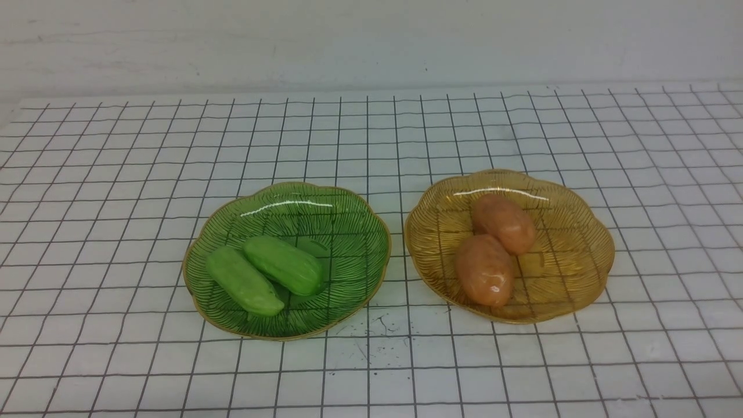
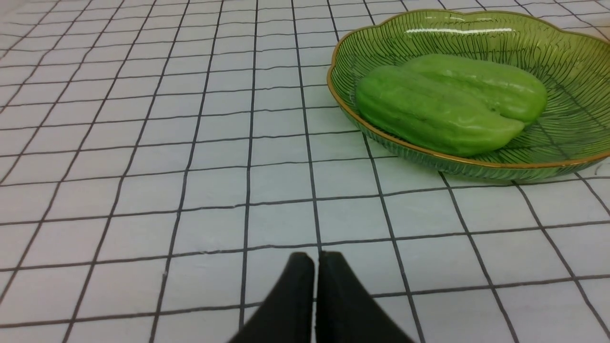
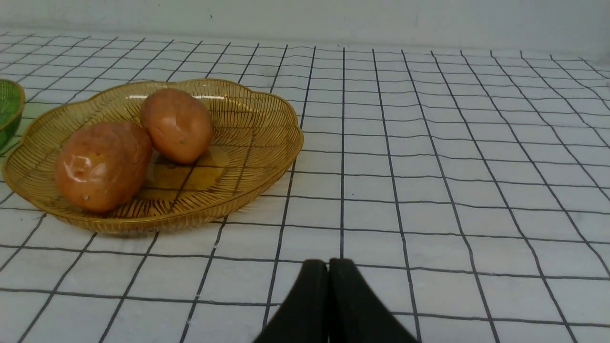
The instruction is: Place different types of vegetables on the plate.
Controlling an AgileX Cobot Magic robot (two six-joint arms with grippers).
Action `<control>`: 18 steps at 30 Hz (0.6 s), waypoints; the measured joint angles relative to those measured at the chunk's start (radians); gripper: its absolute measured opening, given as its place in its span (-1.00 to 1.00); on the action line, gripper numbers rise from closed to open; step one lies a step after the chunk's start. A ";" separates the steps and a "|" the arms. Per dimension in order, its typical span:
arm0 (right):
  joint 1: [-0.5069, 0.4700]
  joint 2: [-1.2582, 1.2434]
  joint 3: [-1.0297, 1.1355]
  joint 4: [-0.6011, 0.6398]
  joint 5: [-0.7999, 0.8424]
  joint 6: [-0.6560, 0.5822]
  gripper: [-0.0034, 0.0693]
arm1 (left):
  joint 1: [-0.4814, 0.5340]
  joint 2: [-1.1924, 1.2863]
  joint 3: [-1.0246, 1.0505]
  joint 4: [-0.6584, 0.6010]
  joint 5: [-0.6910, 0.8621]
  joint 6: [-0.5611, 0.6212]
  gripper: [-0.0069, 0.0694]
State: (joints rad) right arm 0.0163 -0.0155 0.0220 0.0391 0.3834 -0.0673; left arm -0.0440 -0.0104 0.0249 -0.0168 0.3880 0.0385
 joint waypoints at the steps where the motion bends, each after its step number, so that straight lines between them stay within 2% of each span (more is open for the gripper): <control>1: 0.000 0.000 0.000 -0.001 0.001 0.005 -0.95 | 0.000 0.000 0.000 0.000 0.000 0.000 -0.84; 18: 0.000 0.000 0.000 -0.002 0.001 0.007 -0.95 | 0.000 0.000 0.000 0.000 0.000 0.000 -0.84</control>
State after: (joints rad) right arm 0.0163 -0.0155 0.0220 0.0368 0.3846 -0.0601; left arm -0.0440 -0.0104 0.0249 -0.0168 0.3880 0.0385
